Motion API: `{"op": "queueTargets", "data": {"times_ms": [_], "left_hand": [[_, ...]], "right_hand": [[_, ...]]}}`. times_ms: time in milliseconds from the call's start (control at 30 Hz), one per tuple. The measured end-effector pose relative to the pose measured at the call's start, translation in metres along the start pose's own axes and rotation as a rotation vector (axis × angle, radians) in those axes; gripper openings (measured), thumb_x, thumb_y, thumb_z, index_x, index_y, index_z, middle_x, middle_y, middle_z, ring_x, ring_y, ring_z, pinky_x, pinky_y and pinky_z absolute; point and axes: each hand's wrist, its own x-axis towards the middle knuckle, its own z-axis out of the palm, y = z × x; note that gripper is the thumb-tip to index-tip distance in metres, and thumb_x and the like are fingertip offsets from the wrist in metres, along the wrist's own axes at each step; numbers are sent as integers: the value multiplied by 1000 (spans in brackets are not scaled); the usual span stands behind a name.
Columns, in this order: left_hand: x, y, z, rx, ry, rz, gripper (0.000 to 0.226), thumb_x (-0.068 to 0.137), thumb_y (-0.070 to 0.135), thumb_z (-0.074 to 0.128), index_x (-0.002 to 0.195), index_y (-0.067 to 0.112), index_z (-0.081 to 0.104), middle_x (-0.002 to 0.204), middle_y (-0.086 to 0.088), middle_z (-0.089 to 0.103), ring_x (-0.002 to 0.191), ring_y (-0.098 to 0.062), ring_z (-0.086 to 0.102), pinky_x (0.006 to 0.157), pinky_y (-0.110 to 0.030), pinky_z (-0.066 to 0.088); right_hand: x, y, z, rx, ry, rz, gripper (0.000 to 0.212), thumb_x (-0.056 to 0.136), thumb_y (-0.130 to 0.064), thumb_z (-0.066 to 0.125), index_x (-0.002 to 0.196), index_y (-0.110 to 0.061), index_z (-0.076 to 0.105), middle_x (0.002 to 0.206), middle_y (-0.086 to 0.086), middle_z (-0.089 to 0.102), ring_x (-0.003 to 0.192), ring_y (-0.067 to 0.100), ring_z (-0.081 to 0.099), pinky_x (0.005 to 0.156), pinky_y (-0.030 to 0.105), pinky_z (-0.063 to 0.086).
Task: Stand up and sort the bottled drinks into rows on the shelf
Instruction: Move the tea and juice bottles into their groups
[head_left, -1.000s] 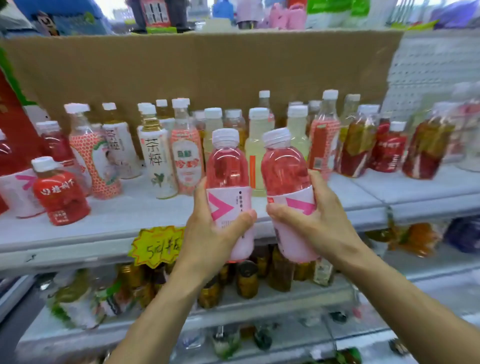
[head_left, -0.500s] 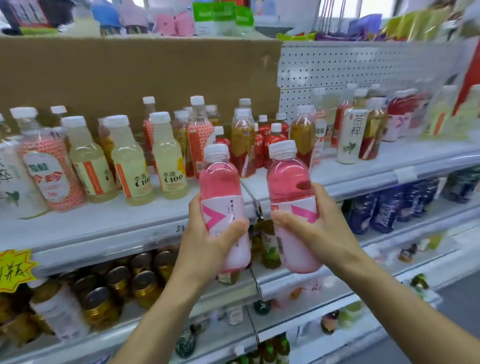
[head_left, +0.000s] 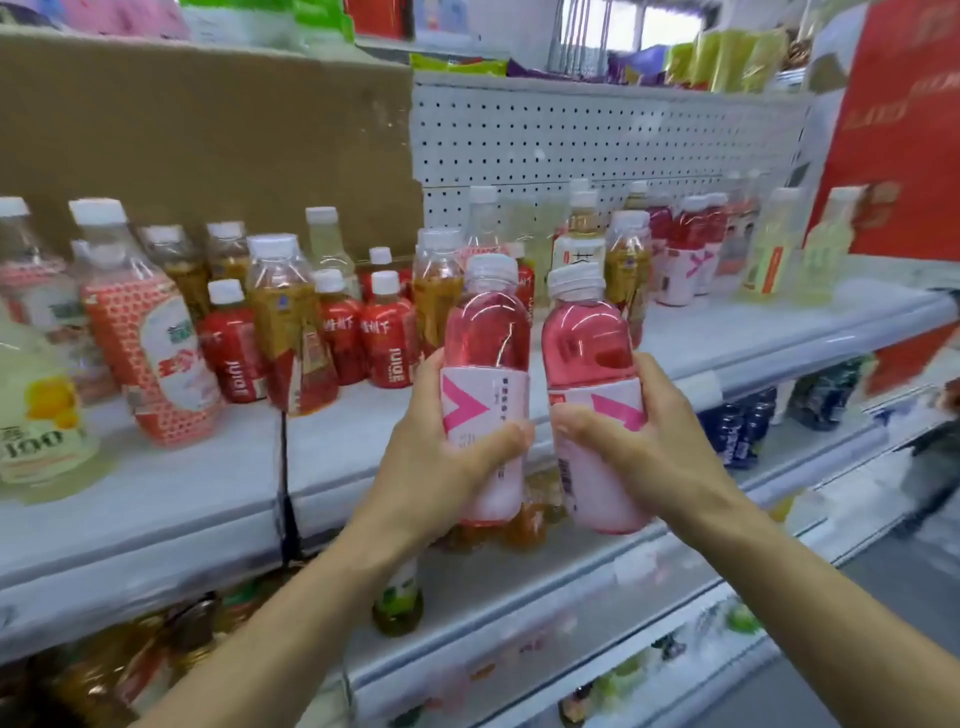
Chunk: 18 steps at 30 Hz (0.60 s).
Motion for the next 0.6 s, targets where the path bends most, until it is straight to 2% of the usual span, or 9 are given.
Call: {"op": "queueTargets", "data": {"times_ms": [133,300,467,600], "left_hand": [[38,3,53,-32,-25,36,69,65,40,77,123,46,41,100,21,65,90,3,65,73,-16,53],[76,10,120,-42,-68,46,69,59,51,75,121,43,46,100,18,67,88,-1,67,72,-21,55],[110,14,191,-35,-122,-2,69,65,43,77,126,41,46,100,19,67,88,-1,67,74,-23,56],[136,20,254,-40,-95,-32,67,65,43,76,124,43,45,97,21,66,84,1,66,67,-12,50]], "right_hand": [[42,18,-48,-16,18,-3,45,76,-25,81,112,-28,55,95,-1,70,77,7,70,59,19,54],[84,46,-116,-54,86,7,41,75,-28,82,105,-34,55,92,-3,69,75,6,69,58,21,55],[125,78,-192,-51,131,17,44,74,-32,85,107,-32,56,93,-1,70,74,8,69,56,22,55],[165,101,-255,5,134,35,43,76,-27,80,111,-29,54,94,0,69,69,6,69,50,20,53]]}}
